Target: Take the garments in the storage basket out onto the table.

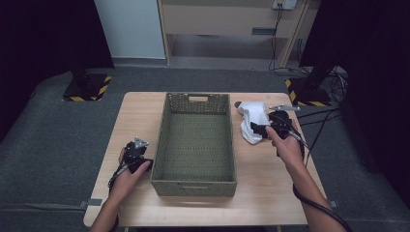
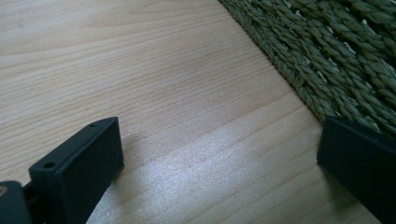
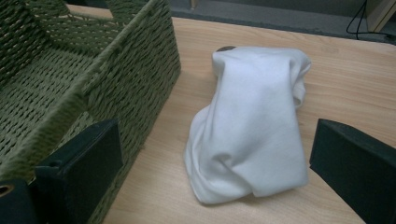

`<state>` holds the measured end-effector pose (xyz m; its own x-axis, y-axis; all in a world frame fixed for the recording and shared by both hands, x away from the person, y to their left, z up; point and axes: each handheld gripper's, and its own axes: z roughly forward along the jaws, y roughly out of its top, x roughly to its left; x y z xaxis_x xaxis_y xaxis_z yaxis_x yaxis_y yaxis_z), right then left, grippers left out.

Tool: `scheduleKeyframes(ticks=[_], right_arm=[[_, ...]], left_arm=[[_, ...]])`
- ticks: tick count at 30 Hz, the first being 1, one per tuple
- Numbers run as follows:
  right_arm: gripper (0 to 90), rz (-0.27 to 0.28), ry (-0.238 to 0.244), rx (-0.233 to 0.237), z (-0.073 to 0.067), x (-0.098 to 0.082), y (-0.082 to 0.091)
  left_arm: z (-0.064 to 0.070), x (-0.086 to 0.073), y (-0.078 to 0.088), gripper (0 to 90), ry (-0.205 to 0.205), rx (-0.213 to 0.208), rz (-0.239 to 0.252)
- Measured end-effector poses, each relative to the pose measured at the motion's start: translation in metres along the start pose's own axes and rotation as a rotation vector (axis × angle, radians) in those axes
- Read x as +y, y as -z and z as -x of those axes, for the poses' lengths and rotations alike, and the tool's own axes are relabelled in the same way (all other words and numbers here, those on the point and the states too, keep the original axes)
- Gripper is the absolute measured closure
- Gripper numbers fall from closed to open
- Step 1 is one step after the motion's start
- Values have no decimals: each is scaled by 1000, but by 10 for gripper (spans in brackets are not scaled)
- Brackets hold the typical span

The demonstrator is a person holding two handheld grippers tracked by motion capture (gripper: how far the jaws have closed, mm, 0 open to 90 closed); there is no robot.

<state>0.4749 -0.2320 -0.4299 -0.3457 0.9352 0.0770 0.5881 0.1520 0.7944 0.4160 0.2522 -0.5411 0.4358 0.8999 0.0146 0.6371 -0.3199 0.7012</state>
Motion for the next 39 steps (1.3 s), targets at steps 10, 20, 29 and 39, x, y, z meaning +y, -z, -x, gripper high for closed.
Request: scheduleKeyframes(ticks=[10, 20, 29, 39], right_arm=[[26, -1, 28, 31, -12, -21, 11], [28, -17, 57, 56, -19, -46, 20], [29, -28, 56, 70, -22, -66, 24], [30, -54, 67, 94, -29, -84, 25]], left_arm=[[0, 0, 0, 0, 0, 0, 0], [0, 0, 0, 0, 0, 0, 0], [0, 0, 0, 0, 0, 0, 0], [0, 0, 0, 0, 0, 0, 0]])
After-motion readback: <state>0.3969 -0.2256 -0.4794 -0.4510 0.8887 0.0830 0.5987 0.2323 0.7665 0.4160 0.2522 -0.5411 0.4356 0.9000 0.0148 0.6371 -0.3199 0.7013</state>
